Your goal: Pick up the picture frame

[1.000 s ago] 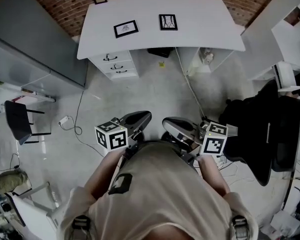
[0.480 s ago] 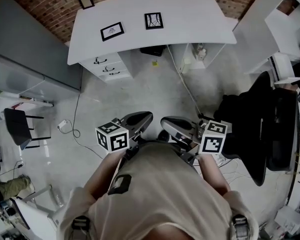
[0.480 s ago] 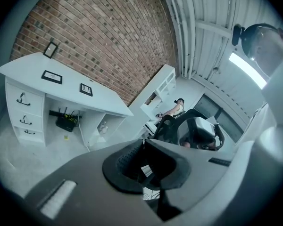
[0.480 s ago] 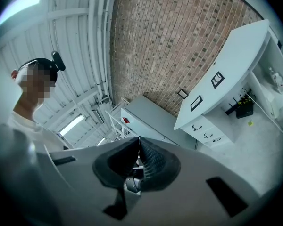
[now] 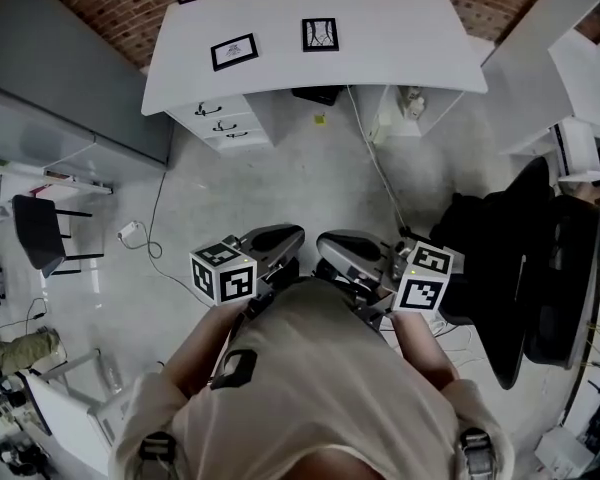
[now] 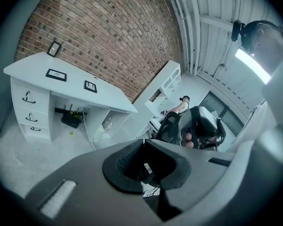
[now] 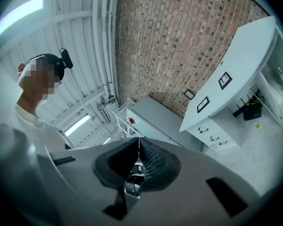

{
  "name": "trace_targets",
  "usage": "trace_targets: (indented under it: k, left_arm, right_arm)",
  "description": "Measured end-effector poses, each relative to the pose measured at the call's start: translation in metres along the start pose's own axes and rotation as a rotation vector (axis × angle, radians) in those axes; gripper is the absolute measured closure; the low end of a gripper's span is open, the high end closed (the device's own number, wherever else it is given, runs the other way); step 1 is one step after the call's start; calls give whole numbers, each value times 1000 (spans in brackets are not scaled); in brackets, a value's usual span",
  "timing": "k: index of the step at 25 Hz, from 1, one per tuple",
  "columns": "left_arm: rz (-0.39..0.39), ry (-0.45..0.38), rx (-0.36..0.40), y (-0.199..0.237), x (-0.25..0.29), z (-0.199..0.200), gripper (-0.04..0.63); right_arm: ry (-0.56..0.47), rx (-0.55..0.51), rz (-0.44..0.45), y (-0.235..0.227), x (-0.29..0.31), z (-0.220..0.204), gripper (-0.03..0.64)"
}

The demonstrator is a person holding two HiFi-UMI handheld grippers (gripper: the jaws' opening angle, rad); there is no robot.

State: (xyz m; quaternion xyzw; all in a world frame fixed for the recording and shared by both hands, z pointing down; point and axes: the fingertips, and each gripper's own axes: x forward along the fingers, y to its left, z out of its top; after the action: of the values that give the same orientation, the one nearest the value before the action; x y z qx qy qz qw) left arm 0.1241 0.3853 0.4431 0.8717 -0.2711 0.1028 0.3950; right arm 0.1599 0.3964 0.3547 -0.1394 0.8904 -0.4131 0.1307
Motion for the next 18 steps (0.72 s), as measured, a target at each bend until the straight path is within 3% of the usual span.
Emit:
trace_targets:
  k: [9, 18]
  left_arm:
    - [-32, 17, 8, 20, 14, 18, 583]
    - [-85, 17, 1, 59, 18, 57, 583]
  right_arm:
    - [-62, -25, -106, -24, 2, 21, 611]
    - [-39, -43, -201, -56, 43, 42, 611]
